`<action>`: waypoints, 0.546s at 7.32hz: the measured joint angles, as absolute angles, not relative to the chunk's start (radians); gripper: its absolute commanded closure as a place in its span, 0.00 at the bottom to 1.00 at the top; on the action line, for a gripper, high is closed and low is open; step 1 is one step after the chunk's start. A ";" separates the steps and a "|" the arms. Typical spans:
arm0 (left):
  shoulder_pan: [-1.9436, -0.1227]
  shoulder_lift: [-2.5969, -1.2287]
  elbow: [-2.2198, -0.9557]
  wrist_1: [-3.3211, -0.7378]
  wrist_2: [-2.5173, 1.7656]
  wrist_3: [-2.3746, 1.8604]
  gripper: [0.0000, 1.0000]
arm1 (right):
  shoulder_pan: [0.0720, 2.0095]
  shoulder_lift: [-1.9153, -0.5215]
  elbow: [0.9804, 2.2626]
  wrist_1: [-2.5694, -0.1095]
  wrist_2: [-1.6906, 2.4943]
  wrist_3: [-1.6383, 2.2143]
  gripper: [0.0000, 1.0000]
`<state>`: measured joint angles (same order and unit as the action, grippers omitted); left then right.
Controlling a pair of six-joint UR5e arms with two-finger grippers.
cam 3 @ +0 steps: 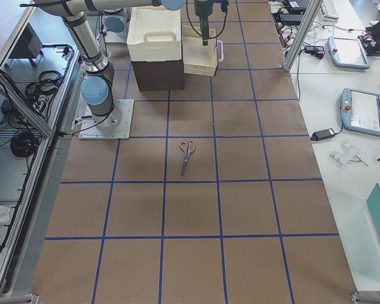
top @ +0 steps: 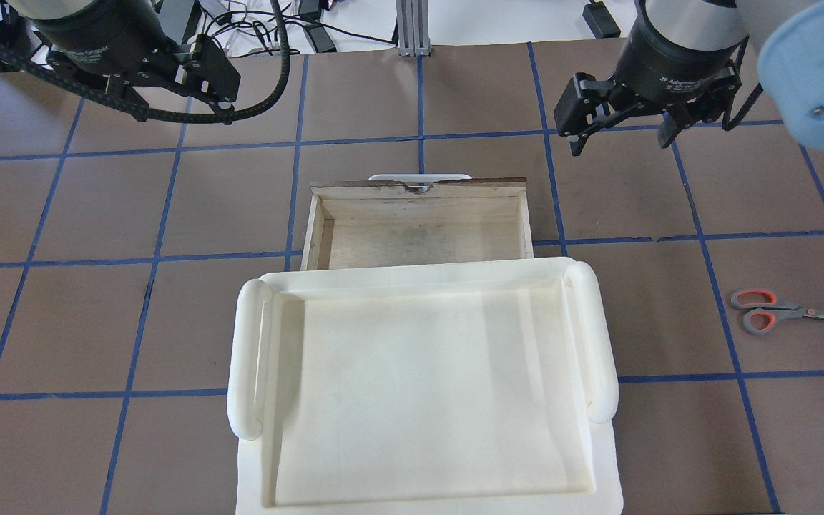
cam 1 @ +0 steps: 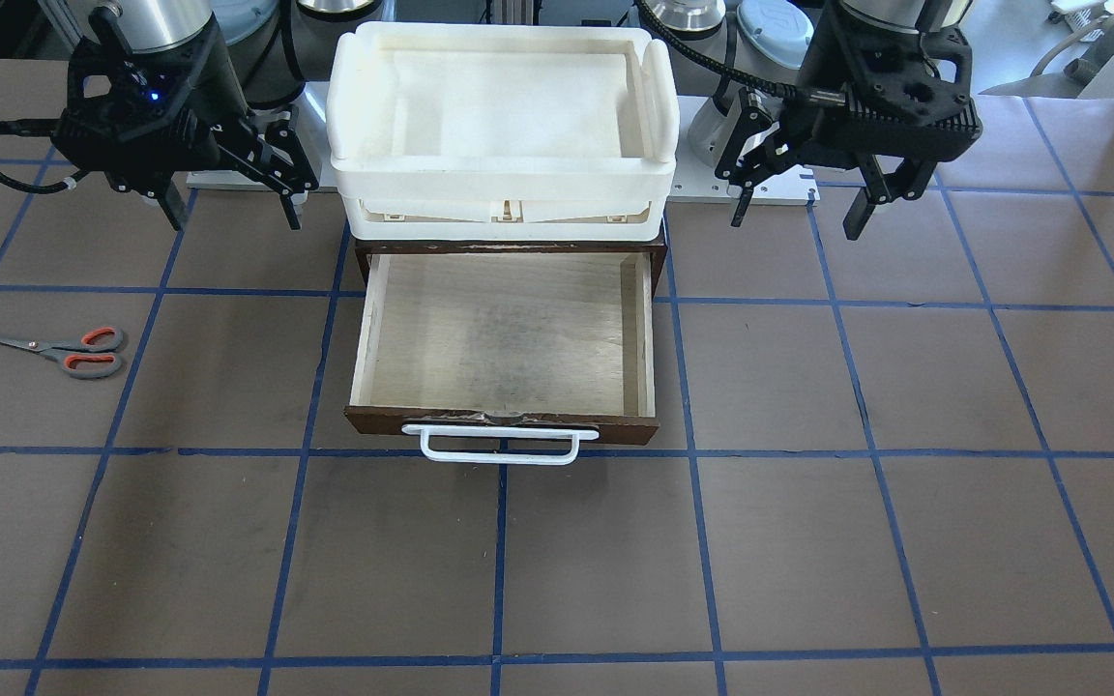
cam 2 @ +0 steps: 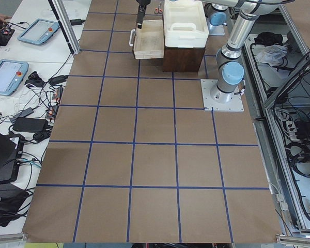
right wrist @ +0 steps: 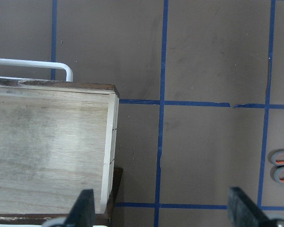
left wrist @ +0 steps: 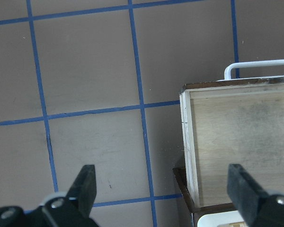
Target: Put scissors in drawer and close it
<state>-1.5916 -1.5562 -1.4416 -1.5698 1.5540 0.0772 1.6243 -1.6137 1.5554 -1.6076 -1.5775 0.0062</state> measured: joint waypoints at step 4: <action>-1.591 -1.547 -1.436 -1.615 1.554 0.062 0.00 | 1.624 -1.615 1.555 -1.610 -1.578 0.002 0.00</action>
<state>-1.5909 -1.5471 -1.4356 -1.6147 1.5536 0.0621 1.6243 -1.6145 1.5555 -1.6101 -1.5781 0.0018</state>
